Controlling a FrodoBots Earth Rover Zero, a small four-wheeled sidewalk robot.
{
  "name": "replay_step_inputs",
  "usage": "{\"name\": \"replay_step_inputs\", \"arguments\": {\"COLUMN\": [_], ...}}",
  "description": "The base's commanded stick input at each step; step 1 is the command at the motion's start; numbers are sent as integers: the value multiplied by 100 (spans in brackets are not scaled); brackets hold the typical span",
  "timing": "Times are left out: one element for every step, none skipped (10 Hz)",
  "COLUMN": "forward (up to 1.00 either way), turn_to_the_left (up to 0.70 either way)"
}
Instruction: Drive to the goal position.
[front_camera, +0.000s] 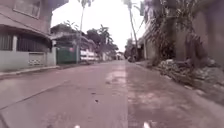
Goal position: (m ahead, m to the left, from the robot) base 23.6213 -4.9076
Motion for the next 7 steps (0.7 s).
{"name": "replay_step_inputs", "arguments": {"forward": [70,70,70,70,70,70,70], "turn_to_the_left": [0,0,0,0,0,0,0]}}
